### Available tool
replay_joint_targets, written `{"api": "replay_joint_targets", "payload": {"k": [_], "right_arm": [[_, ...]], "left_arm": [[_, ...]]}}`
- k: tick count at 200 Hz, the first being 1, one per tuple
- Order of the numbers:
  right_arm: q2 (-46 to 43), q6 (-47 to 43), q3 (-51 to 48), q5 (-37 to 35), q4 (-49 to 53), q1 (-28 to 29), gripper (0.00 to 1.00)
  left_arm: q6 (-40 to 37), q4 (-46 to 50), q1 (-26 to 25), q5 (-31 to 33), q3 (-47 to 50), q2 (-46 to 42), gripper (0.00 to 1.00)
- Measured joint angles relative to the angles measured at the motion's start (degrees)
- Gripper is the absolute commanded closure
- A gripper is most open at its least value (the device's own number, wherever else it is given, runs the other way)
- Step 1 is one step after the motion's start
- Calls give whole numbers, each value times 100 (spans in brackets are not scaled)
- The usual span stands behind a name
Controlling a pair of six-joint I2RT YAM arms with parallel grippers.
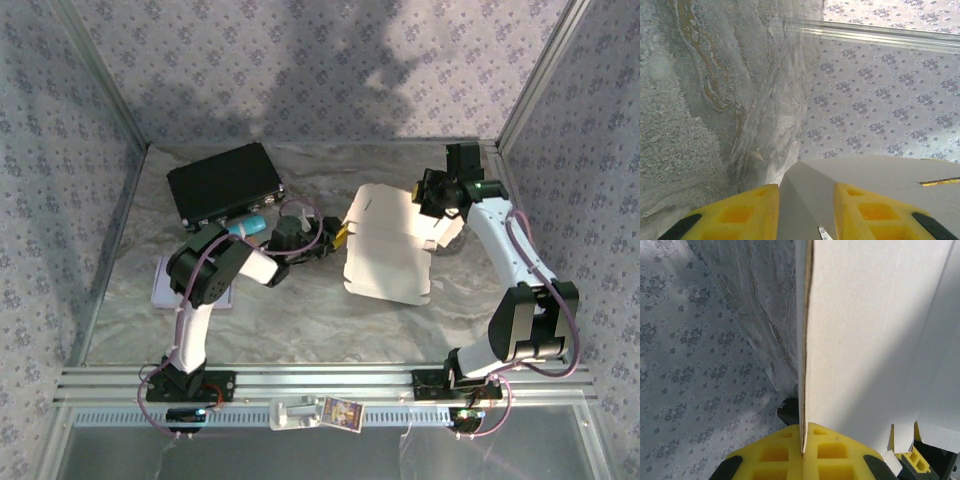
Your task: Fold the paper box
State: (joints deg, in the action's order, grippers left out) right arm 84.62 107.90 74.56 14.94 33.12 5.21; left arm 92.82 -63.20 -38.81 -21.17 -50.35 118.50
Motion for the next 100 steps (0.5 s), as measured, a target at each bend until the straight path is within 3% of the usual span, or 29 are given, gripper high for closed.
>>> {"api": "replay_joint_targets", "payload": {"k": [100], "right_arm": [[-66,76,-190,55,-181,-76,100]], "left_arm": [[-122,-118,-144,-2,144,-129,65]]}}
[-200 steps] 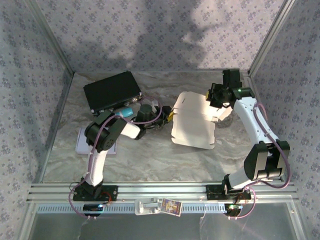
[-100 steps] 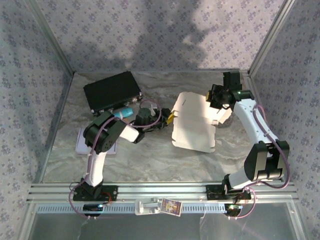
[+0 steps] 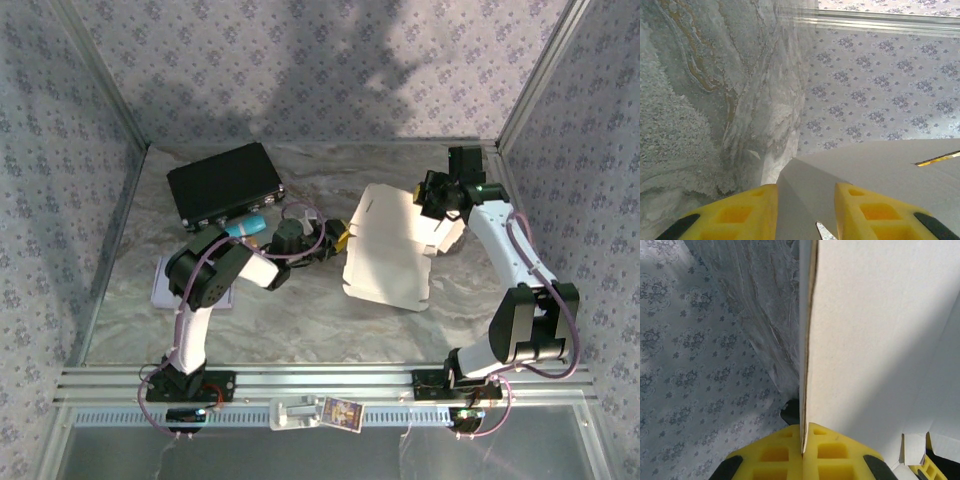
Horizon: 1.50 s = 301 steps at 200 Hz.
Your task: Fold the paper box
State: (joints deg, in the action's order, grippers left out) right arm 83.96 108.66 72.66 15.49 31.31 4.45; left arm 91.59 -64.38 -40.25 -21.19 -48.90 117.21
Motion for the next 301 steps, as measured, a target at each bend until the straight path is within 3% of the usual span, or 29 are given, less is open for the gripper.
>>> {"api": "replay_joint_targets", "payload": {"k": [57,112,138,159,198,221,269,301], "right_arm": [[-11,4,-90,-2,-140,-11,100],[-11,22,-197,-153,-474,234,100],[-11,2,-345,-129,-570,433,100],[-4,-120,-378,-131,-654,643,100],[87,-599,-540,-155,-1174,1038,100],[92,-909,-927,-186,-1631,1246,100],[105,-1484,-1858,-203,-3154,1644,100],[267,-1687,-2332,-20,-4138,1687,100]], "left_arm": [[-205,55,-50,-42,-7,-66,64],[-664,837,-160,-122,-87,-138,62],[-804,1156,74,-33,455,-638,59],[-1029,1978,378,48,831,-1311,56],[-2214,4878,612,382,472,-2763,55],[-3012,6039,654,525,66,-3230,59],[-4640,7246,964,616,-35,-3423,67],[-5595,7202,879,555,63,-3423,65]]}}
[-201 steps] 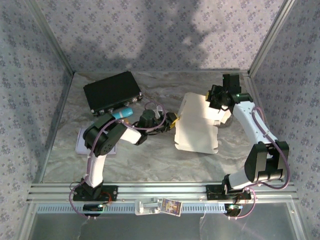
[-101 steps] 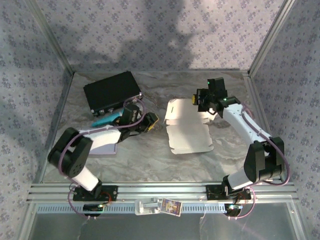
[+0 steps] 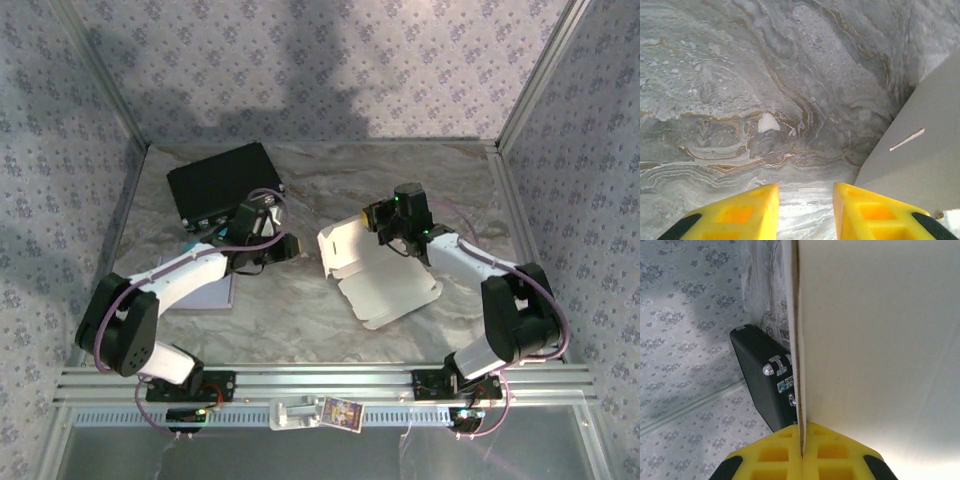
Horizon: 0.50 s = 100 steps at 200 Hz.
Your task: Fold the paper box
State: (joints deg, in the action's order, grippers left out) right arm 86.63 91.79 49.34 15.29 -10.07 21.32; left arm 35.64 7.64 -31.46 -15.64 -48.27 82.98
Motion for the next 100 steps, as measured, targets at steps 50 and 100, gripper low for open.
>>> {"api": "replay_joint_targets", "payload": {"k": [50,100], "right_arm": [[219,-238,-308,315,-986,0,100],[286,-337,-315,457,-1351,15,100]], "left_arm": [[-1167,-706,-625,-63,282,142,61],[-1443,-1176,-881,52,323,210,58]]}}
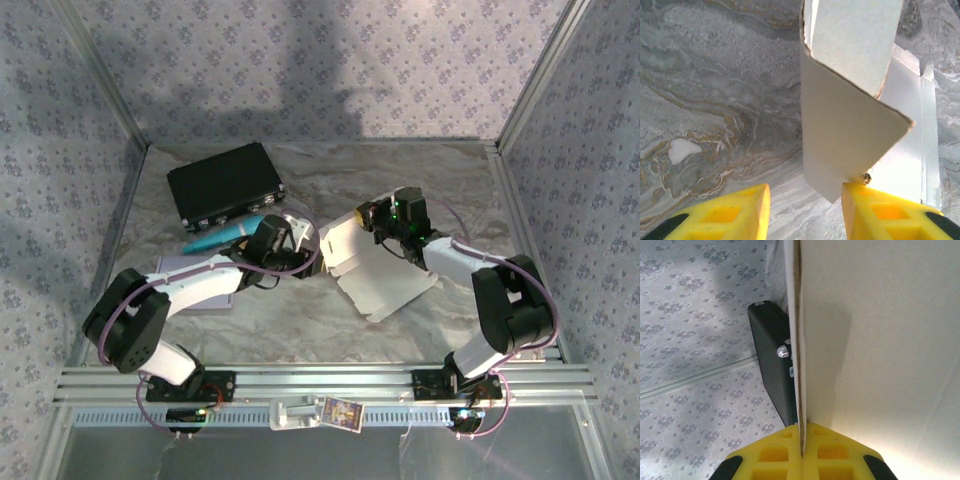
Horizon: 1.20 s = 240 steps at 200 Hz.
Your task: Fold the paper box
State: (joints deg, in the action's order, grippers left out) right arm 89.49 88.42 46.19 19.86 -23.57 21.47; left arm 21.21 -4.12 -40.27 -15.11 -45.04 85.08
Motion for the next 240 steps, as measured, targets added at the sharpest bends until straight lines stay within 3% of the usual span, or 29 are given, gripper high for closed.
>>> {"api": "replay_joint_targets", "payload": {"k": [57,182,240], "right_arm": [[240,4,243,201,-267,76,100],[520,111,166,623,-1071,68,100],[520,131,-271,603,-1755,63,100]], "left_arm": [[-437,166,-2,570,-22,2,59],[-946,348,-81,640,-588,505,70],[-890,341,-162,868,-680,767,69]]}}
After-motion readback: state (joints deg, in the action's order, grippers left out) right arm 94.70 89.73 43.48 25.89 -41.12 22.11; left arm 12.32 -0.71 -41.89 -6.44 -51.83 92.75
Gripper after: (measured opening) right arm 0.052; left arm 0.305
